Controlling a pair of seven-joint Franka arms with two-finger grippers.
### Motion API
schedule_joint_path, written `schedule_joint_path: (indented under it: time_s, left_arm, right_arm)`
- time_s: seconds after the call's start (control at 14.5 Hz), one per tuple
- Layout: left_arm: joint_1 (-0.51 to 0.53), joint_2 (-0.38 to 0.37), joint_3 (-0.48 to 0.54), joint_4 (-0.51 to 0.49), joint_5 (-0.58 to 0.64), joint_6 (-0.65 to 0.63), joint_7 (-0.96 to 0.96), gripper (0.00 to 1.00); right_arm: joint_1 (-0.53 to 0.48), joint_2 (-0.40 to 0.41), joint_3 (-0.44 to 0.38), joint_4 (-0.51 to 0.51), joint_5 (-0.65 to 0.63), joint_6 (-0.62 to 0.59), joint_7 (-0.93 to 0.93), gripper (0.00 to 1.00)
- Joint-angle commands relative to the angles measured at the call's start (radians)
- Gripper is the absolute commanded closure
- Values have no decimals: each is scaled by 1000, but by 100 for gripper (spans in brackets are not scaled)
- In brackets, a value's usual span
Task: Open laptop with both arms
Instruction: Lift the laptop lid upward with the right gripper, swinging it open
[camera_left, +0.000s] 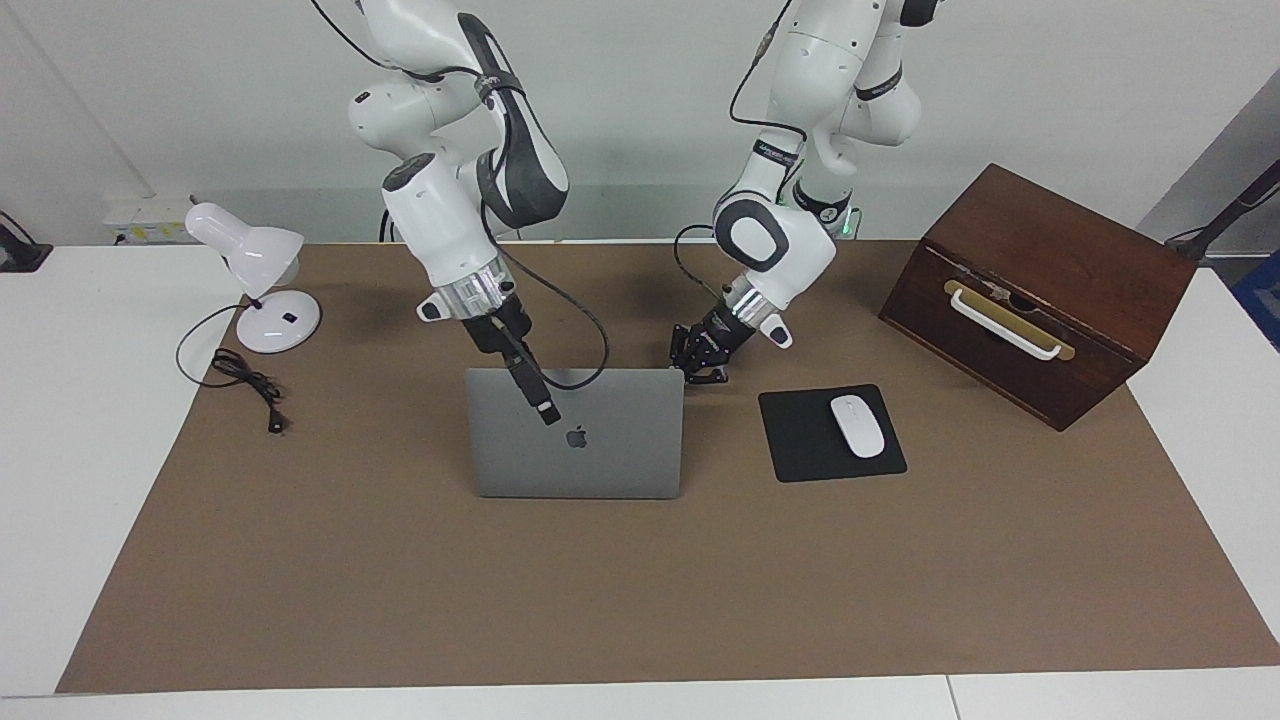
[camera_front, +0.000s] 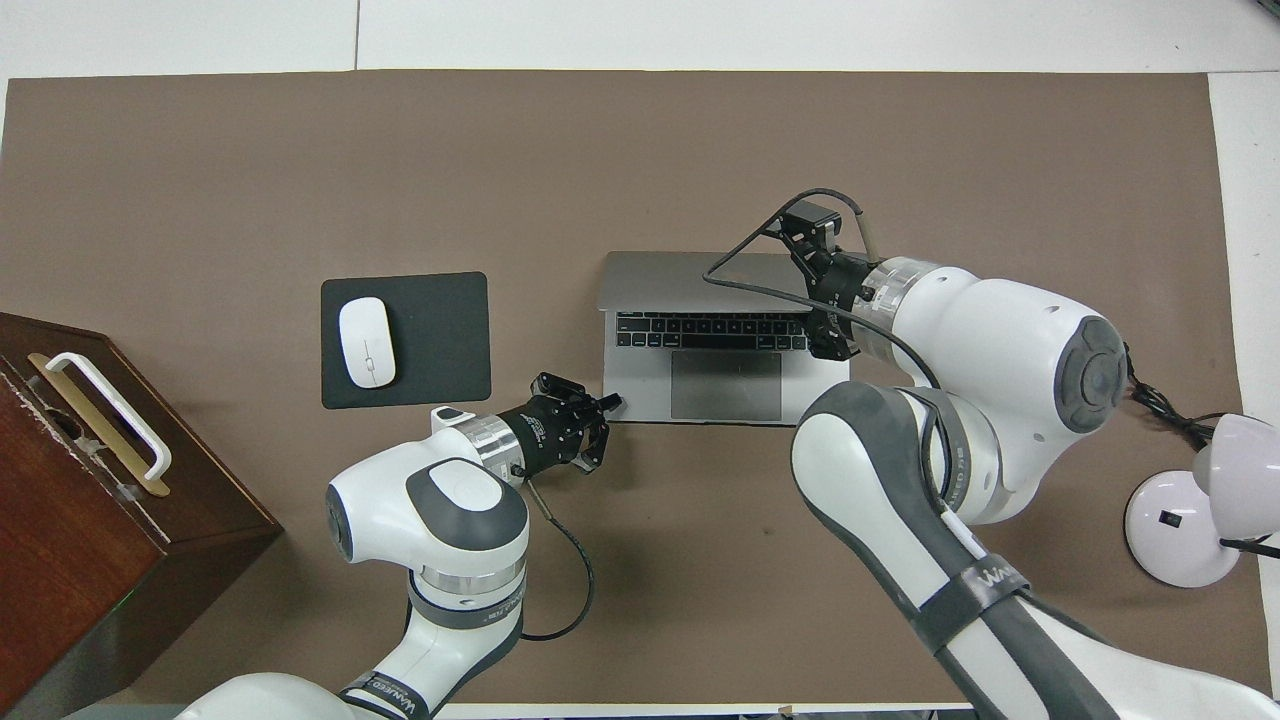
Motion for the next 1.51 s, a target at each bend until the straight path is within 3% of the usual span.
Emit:
schedule_joint_path:
  time_s: [0.0, 0.76, 1.44]
  left_arm:
    - [-7, 46, 10, 8, -21, 26, 27, 100]
    - [-7, 46, 10, 8, -21, 27, 28, 100]
    - [-8, 48, 10, 8, -21, 31, 28, 100]
  right_arm:
    - [10, 49, -29, 76, 33, -10, -39, 0]
    - [38, 129, -106, 233, 82, -35, -45, 0]
    - [41, 146, -160, 248, 182, -62, -182, 0]
